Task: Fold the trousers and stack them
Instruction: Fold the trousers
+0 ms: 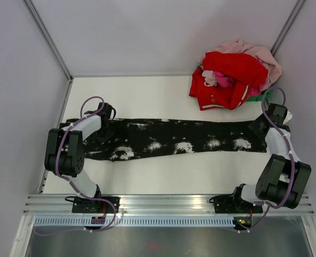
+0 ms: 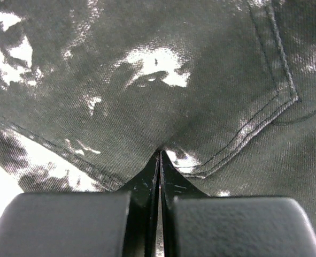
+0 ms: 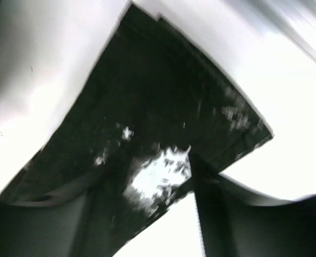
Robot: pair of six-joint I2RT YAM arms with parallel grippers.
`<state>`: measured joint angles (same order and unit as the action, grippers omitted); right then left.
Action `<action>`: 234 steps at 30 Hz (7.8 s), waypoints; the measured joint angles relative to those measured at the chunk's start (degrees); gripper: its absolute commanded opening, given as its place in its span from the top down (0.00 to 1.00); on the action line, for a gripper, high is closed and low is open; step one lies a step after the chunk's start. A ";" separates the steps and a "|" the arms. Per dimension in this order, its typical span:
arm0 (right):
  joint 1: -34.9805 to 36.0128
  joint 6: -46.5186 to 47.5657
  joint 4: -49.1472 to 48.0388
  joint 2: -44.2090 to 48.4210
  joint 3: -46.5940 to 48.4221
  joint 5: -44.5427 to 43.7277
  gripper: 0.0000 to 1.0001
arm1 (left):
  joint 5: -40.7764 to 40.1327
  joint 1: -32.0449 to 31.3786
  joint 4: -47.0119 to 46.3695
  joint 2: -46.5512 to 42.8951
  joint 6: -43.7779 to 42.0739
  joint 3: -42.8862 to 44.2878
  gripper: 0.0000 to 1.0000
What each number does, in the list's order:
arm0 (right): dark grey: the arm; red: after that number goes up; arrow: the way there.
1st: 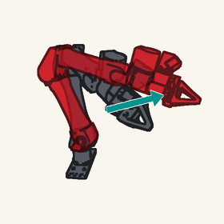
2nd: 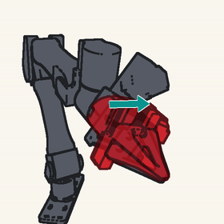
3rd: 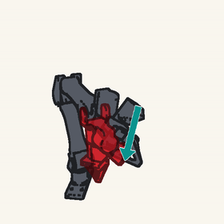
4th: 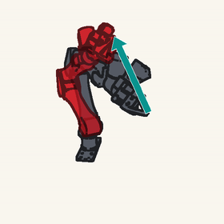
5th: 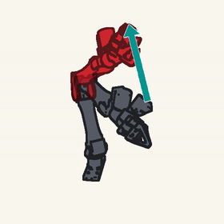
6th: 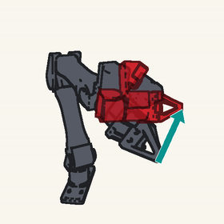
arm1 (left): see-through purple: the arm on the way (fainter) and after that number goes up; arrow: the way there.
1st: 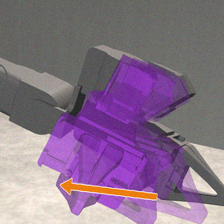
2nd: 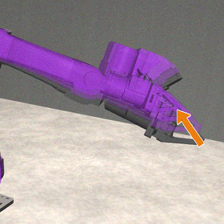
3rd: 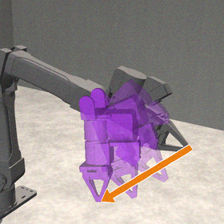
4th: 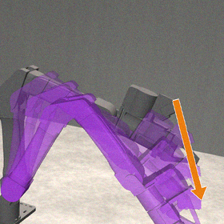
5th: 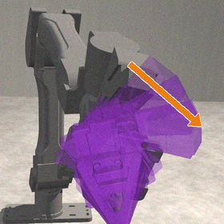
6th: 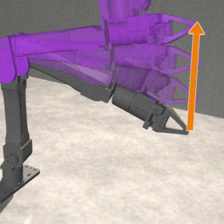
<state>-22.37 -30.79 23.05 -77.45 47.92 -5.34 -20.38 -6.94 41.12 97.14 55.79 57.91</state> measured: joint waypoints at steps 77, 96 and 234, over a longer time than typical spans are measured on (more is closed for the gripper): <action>4.37 16.55 2.71 -4.52 10.71 2.12 1.00 | 6.78 -0.68 5.75 -32.59 -24.37 3.69 0.00; 47.98 6.47 2.34 -2.08 12.37 6.84 1.00 | 4.81 -0.52 9.92 -39.93 -22.40 1.75 0.00; 44.63 1.99 -0.87 -9.27 8.76 6.29 0.32 | 28.98 -6.73 -14.08 -7.19 -28.17 1.40 0.98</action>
<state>22.26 -28.80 22.17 -86.72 56.69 0.95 8.60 -13.67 27.05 89.95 27.62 59.31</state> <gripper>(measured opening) 0.694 0.062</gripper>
